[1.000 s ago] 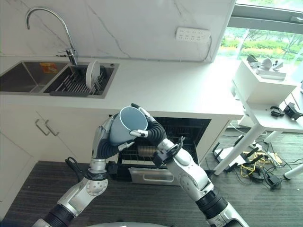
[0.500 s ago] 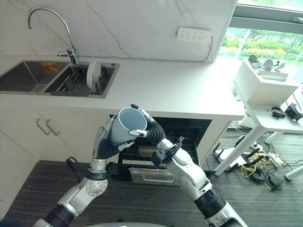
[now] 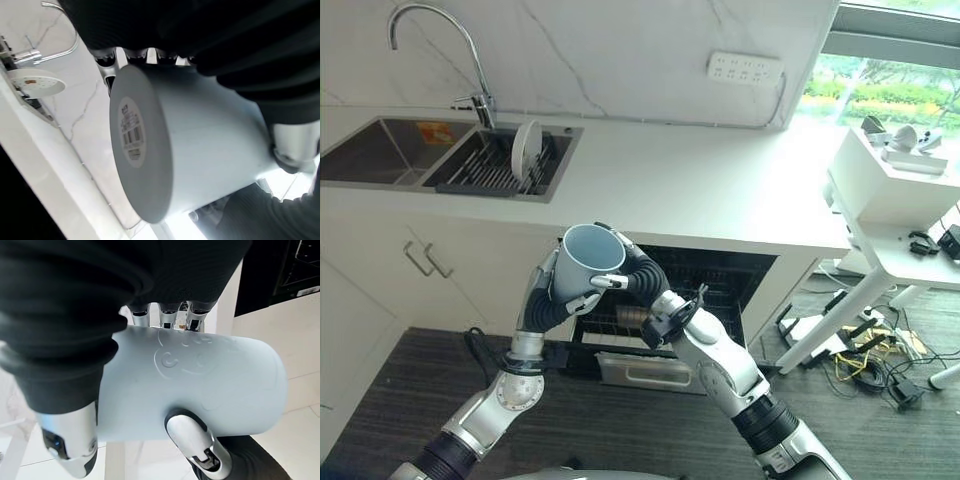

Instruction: Place the dishes in the dishwasher.

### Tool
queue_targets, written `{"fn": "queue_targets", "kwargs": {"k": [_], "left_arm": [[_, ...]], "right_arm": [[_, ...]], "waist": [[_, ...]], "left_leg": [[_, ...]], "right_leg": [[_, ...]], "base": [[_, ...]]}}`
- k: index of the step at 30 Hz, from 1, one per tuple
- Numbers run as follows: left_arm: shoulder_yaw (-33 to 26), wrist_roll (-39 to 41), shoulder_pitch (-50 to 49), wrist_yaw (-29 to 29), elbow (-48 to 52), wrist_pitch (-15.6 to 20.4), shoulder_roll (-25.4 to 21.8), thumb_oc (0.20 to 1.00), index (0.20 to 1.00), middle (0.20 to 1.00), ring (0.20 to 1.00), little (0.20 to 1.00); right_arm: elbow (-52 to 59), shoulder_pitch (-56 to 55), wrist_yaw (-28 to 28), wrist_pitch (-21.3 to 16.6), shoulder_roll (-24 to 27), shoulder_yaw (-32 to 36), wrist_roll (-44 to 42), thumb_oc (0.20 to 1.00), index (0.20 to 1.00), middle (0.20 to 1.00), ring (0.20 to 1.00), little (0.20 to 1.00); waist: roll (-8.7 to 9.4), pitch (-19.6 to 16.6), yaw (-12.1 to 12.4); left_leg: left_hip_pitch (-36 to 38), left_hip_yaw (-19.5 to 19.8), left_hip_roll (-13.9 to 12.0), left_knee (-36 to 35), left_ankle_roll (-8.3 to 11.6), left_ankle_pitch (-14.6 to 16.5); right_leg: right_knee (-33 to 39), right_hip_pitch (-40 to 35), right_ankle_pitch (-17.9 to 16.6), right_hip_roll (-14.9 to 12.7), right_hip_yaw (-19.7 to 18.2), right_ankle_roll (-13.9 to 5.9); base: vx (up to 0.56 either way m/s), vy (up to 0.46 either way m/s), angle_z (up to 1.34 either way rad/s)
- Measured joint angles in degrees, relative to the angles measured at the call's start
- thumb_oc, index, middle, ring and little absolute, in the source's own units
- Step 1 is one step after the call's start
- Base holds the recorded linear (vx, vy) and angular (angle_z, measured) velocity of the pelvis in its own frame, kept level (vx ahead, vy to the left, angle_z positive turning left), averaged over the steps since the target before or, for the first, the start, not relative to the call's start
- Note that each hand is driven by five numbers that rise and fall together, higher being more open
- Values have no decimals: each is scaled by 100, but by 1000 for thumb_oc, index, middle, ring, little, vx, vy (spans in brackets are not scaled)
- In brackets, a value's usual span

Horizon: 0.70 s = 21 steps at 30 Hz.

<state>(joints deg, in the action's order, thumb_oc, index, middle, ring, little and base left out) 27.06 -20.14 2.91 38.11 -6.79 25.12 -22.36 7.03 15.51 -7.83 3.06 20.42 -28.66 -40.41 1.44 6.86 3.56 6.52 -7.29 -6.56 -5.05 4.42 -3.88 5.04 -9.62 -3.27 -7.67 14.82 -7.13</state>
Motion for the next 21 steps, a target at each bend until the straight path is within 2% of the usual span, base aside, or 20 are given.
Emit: {"fn": "queue_targets", "kwargs": {"k": [10, 12, 17, 21], "left_arm": [[5, -124, 43, -1, 4, -61, -35, 200, 200, 200, 200, 200], [6, -126, 55, -8, 4, -109, -49, 200, 200, 200, 200, 200], [8, -125, 200, -6, 15, -150, -47, 200, 200, 200, 200, 200], [8, -123, 254, -8, 17, -188, -49, 200, 200, 200, 200, 200]], "right_arm": [[-77, 69, 79, -8, 2, -13, 333, 1000, 1000, 1000, 1000, 1000], [-165, 132, 85, -24, -9, -21, 500, 219, 219, 219, 219, 219], [-197, 237, 263, -254, -34, -16, 971, 200, 200, 200, 200, 200], [-198, 282, 366, -282, -42, -30, 1069, 200, 200, 200, 200, 200]], "waist": [[-14, 58, 1], [-12, 64, 0], [12, 116, 9], [4, 160, 8]], "left_leg": [[-31, 27, 17, 0, 3, -3], [-32, 27, 17, 0, 3, -2], [-32, 30, 22, 1, 3, -2], [-32, 31, 22, 1, 3, -3]], "right_leg": [[0, 12, 11, 2, 26, -3], [0, 12, 11, 2, 26, -4], [0, 11, 11, -1, 27, -4], [0, 11, 11, 0, 28, -3]], "base": [[2, 0, 1], [0, 0, 0], [0, 0, 0], [0, 0, 0]]}}
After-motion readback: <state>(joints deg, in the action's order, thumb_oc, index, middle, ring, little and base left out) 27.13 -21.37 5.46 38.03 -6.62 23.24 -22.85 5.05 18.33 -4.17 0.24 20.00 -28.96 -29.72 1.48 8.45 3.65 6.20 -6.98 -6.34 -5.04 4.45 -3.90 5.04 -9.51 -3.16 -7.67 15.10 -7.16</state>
